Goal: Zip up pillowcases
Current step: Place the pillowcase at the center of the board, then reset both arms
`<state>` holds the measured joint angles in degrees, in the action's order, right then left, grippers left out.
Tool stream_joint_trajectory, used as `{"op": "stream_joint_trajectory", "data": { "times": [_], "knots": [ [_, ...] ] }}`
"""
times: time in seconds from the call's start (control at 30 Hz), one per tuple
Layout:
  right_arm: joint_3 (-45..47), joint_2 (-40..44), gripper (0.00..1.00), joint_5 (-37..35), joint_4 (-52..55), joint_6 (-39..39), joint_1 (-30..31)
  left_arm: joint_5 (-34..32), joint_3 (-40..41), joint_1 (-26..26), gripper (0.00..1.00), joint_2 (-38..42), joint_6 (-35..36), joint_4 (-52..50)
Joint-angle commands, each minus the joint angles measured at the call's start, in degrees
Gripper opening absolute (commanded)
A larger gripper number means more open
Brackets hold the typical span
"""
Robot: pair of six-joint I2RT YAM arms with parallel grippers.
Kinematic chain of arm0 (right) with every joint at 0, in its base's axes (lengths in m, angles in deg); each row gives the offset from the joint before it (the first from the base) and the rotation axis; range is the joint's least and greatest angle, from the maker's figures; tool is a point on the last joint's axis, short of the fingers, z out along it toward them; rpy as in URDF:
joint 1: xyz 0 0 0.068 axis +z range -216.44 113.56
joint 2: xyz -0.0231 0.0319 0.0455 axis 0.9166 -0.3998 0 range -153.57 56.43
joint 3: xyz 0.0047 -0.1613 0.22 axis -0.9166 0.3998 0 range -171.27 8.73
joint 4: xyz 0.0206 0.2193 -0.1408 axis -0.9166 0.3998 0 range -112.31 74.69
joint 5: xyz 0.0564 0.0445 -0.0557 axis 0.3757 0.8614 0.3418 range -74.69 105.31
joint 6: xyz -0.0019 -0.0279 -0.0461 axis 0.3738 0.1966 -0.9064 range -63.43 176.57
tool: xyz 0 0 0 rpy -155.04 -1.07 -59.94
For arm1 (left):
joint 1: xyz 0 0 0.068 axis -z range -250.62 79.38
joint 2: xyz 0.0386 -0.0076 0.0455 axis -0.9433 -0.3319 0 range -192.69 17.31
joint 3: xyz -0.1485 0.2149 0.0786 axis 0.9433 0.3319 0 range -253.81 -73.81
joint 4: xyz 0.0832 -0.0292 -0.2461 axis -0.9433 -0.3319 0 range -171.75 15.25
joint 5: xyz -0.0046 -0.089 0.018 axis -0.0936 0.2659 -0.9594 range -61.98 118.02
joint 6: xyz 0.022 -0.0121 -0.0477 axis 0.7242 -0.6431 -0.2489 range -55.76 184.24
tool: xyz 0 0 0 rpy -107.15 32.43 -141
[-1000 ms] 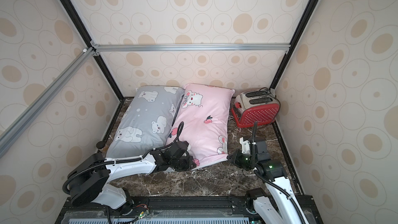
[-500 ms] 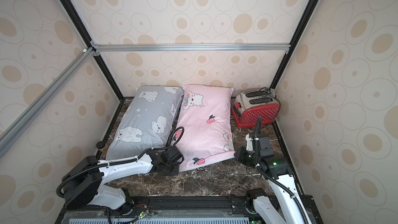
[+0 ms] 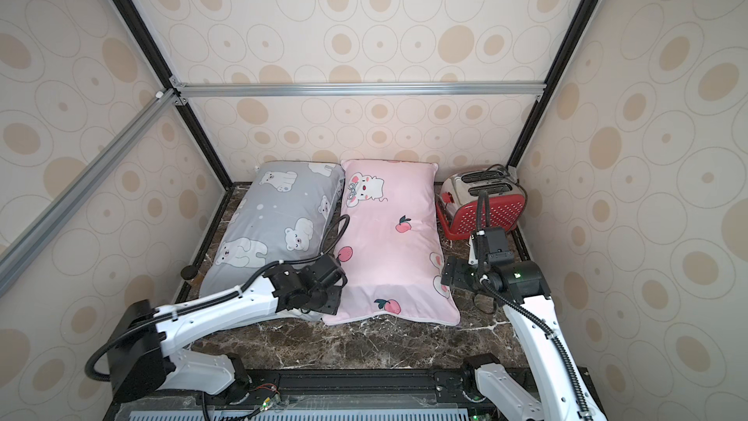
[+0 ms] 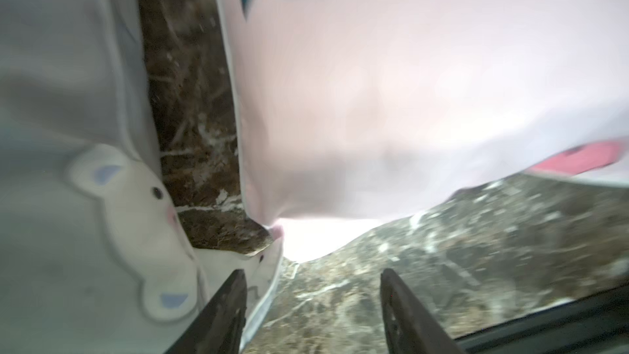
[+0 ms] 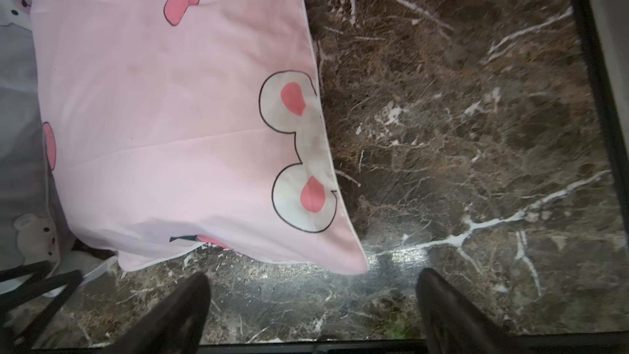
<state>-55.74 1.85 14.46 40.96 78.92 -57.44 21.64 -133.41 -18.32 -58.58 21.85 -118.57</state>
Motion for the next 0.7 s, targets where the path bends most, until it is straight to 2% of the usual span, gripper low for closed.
{"op": "stream_joint_trajectory", "data": {
  "times": [0.0, 0.1, 0.13, 0.27, 0.37, 0.47, 0.6, 0.67],
  "knots": [
    [0.5, -4.0, 1.0, -7.7, -6.7, -4.7, 0.3, -5.3, -5.8, -4.0, 0.66, 5.1, 4.1, -5.4],
    [9.1, -7.2, 1.0, -11.8, -23.2, -7.6, 0.3, -5.3, -2.6, -9.8, 0.66, 6.8, 4.1, -5.4],
    [12.3, -7.6, 1.0, -13.5, -29.1, -7.8, 0.2, -34.4, -0.5, -11.8, 0.98, 7.6, 19.0, -0.3],
    [21.9, -8.2, 1.0, -18.9, -48.3, -11.7, 0.0, -42.7, 9.5, -20.5, 0.99, 11.3, 28.3, 19.0],
    [27.7, -10.4, 1.0, -20.8, -61.2, -16.0, -0.3, -41.2, 16.2, -28.1, 0.99, 13.0, 32.2, 31.0],
    [33.6, -13.3, 1.0, -19.8, -73.5, -16.1, -0.4, -38.2, 22.4, -33.2, 0.99, 12.8, 35.2, 42.5],
    [38.5, -17.8, 1.0, -18.2, -86.7, -17.7, -0.3, -27.7, 29.1, -39.6, 0.99, 11.1, 35.6, 55.3],
    [40.7, -19.7, 1.0, -17.8, -93.3, -19.5, -0.4, -24.1, 31.6, -40.8, 0.99, 9.9, 37.2, 61.3]
  ]
}}
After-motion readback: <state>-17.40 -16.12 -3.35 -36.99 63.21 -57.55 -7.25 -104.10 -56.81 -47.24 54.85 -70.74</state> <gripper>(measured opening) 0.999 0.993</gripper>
